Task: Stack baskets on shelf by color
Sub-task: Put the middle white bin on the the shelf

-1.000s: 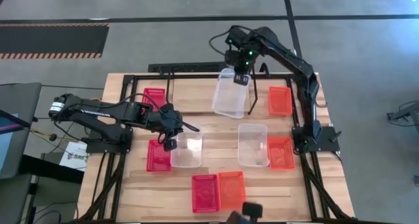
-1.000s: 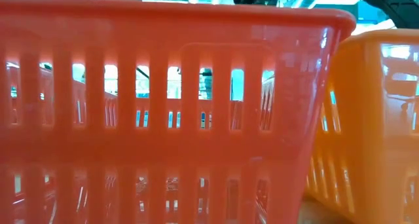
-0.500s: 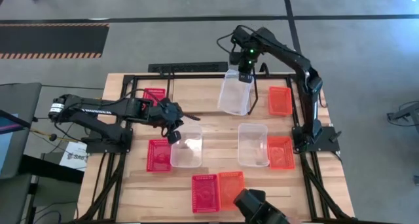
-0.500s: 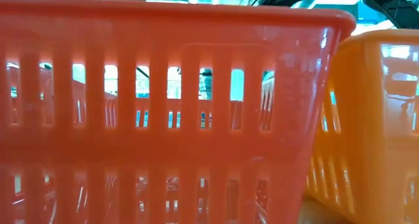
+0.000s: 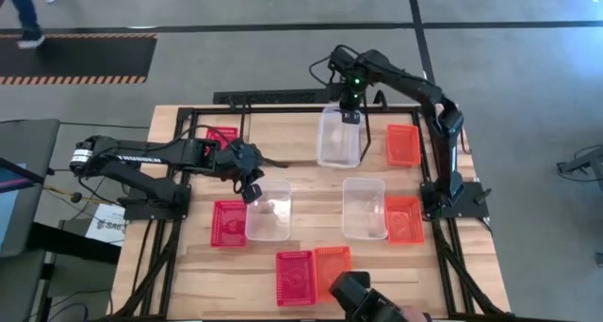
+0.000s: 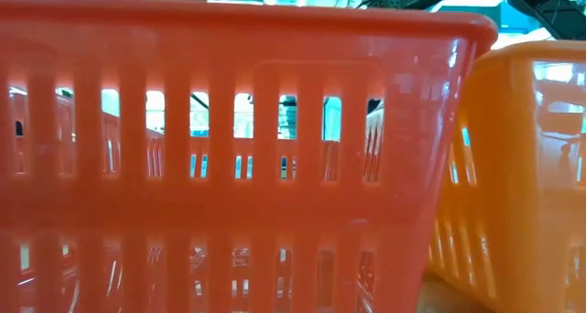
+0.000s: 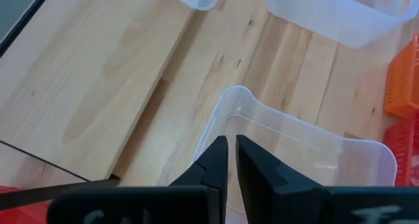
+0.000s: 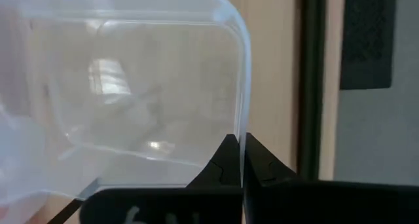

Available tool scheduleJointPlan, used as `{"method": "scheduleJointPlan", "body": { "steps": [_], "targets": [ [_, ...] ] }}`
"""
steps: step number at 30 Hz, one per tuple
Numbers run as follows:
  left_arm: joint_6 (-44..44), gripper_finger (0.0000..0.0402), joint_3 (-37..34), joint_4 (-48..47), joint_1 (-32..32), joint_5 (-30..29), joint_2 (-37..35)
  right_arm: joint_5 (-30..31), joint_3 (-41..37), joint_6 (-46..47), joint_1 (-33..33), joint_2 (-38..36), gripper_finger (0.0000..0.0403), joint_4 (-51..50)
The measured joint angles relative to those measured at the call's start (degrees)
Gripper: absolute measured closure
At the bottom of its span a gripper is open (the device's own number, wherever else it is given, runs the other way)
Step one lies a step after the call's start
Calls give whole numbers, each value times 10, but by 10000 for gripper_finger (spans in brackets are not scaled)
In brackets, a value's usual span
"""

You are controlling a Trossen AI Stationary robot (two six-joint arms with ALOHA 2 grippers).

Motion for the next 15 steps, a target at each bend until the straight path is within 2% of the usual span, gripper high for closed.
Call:
{"method": "scheduleJointPlan", "body": {
  "steps": [8,15],
  "targets": [
    [-1,383,0,0,0,0,0,22,0,-8,8,0,374,17],
    [-2,384,0,0,0,0,0,80,0,4,13,0,346,49]
  ]
}}
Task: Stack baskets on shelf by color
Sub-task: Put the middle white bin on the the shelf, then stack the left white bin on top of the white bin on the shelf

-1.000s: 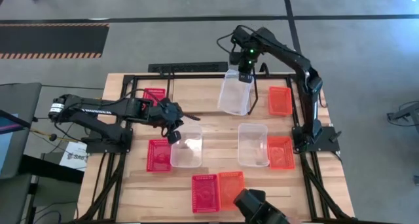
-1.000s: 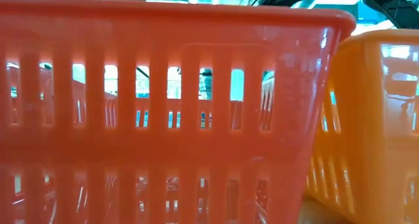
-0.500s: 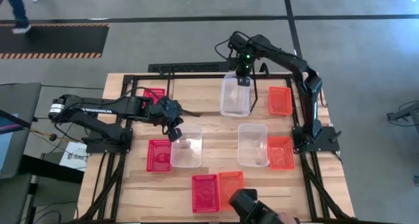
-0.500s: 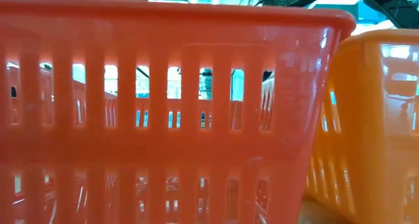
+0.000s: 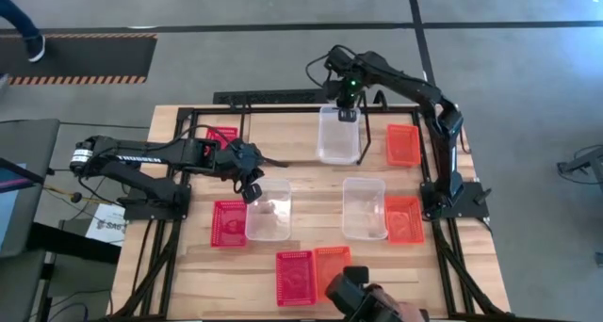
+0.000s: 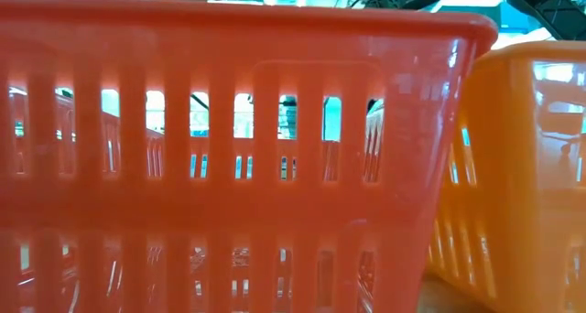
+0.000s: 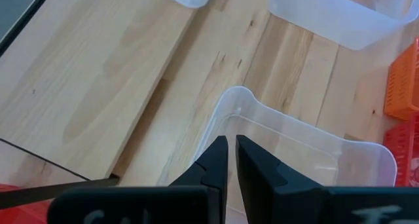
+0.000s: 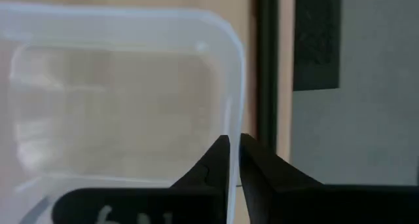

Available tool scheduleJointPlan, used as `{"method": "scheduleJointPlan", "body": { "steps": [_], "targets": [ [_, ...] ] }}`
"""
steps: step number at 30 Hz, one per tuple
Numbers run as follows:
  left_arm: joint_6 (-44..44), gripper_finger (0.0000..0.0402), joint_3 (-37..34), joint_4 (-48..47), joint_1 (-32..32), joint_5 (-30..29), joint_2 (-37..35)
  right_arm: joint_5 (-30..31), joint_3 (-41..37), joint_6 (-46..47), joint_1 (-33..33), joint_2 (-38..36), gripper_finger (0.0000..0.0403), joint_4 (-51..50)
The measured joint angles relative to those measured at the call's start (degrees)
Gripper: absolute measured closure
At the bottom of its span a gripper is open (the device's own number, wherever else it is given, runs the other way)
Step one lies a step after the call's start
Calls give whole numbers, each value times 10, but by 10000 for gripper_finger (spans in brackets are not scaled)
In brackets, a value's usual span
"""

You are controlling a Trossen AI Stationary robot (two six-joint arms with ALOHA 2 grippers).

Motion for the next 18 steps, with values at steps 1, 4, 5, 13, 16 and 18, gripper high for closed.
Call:
{"method": "scheduleJointPlan", "body": {
  "steps": [1,4,5,13,16,18],
  "targets": [
    [-2,384,0,0,0,0,0,5,0,1,0,0,343,4],
    [-8,384,0,0,0,2,0,6,0,3,2,0,332,12],
    [-8,384,0,0,0,4,0,9,0,3,4,0,328,14],
    [-2,384,0,0,0,4,0,40,57,39,44,0,331,-22],
    [-1,384,0,0,0,4,0,26,99,120,79,0,360,-83],
    [1,384,0,0,0,4,0,-3,117,175,107,-1,388,-132]
  ]
}}
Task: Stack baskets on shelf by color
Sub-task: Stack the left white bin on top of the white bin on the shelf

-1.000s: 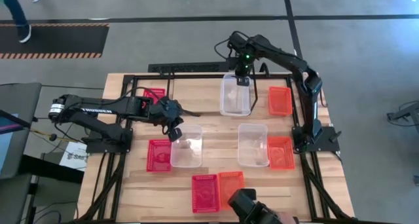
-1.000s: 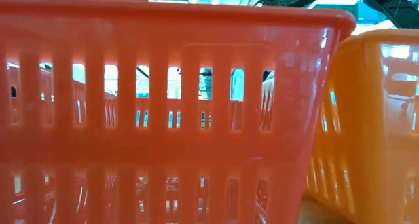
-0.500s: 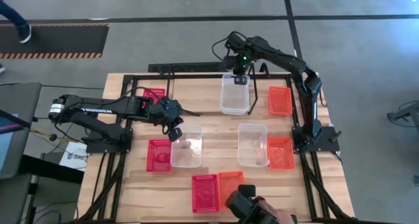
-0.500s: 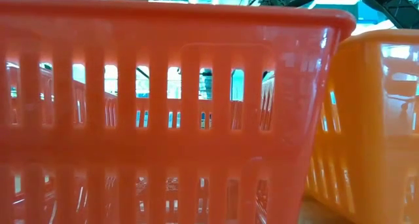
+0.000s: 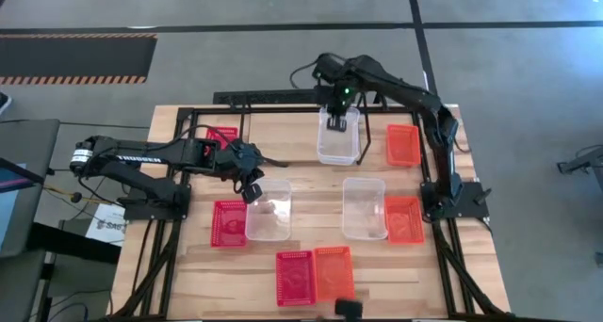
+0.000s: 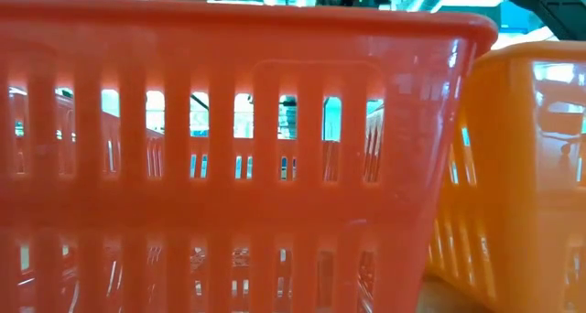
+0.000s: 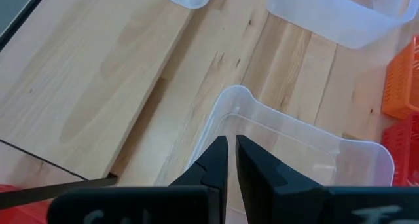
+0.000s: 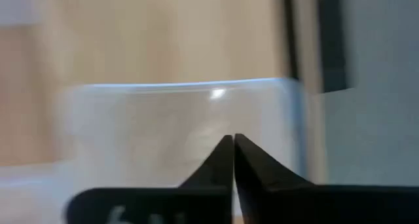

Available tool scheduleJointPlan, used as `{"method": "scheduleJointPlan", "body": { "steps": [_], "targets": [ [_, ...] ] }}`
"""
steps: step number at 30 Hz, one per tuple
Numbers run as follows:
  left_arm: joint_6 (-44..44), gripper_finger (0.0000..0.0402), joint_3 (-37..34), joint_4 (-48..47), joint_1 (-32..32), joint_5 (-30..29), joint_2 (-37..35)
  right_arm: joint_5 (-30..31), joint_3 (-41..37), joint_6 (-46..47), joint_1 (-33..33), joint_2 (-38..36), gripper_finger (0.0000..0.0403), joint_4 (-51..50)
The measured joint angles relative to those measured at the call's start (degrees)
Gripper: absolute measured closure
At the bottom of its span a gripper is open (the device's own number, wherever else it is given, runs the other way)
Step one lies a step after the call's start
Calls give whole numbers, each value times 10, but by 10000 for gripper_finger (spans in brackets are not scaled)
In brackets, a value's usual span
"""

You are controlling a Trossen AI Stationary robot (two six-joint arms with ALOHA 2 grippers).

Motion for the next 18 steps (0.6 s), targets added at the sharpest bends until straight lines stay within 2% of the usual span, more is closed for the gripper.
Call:
{"method": "scheduleJointPlan", "body": {
  "steps": [5,8,11,15,18],
  "targets": [
    [2,384,0,-27,0,-7,0,-41,6,66,92,-1,390,-72],
    [24,384,0,-49,0,-30,1,-45,6,72,150,-1,391,-79],
    [74,378,0,-50,5,-9,3,-45,6,81,201,-1,388,-64],
    [128,345,-1,-40,12,29,20,-25,11,136,251,-1,369,-32],
    [153,306,0,-35,13,30,47,-12,35,180,275,-2,348,-32]
  ]
}}
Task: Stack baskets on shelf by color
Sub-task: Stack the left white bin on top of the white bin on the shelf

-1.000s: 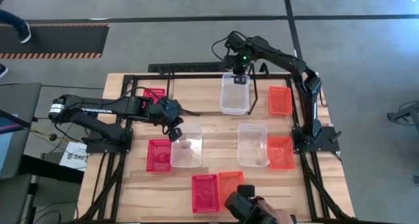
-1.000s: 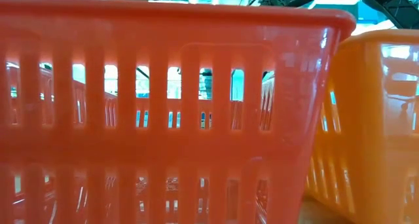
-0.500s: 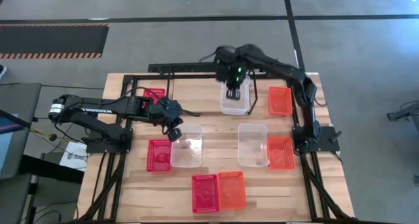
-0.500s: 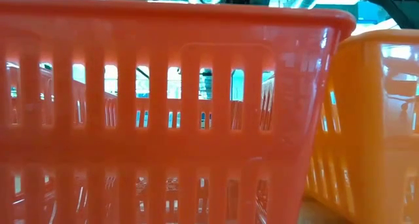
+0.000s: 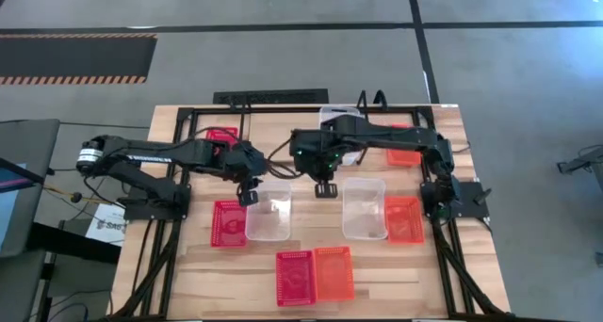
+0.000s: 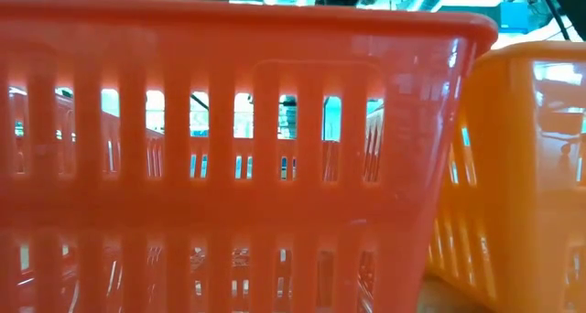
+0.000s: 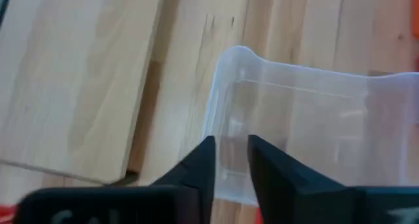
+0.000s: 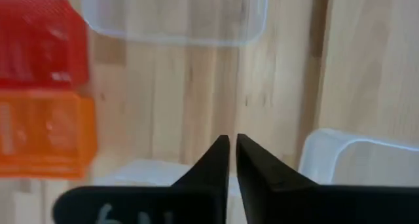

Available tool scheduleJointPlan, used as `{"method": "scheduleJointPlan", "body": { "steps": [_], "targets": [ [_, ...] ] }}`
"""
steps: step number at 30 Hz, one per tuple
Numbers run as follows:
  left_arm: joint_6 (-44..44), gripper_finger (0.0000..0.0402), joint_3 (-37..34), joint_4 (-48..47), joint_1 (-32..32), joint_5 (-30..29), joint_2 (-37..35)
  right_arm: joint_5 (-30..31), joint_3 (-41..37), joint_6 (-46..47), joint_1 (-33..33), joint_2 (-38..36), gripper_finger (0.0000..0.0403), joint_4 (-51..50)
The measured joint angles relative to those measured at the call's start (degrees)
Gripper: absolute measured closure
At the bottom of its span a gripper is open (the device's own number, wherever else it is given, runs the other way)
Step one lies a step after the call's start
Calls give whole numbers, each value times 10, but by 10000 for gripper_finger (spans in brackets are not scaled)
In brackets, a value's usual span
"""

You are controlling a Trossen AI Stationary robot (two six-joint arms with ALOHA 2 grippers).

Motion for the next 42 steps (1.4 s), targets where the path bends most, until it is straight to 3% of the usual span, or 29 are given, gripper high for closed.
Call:
{"method": "scheduleJointPlan", "body": {
  "steps": [7,16,20,24,26,31,36,42],
  "targets": [
    [67,236,0,-4,0,-4,99,0,92,79,36,0,317,-2],
    [110,223,0,1,1,-14,193,-18,87,109,71,-50,314,77],
    [110,250,0,2,5,-11,211,-18,86,109,80,-63,316,87],
    [109,356,17,-3,5,-14,211,-17,86,108,81,-72,324,87],
    [98,387,40,-16,9,-19,207,-17,86,109,80,-71,332,85],
    [113,400,111,-33,20,-63,203,-16,86,109,80,-71,352,76],
    [108,399,169,-70,36,-7,203,-17,86,127,85,-71,363,63],
    [139,381,171,-84,49,24,208,-18,86,128,93,-71,361,65]
  ]
}}
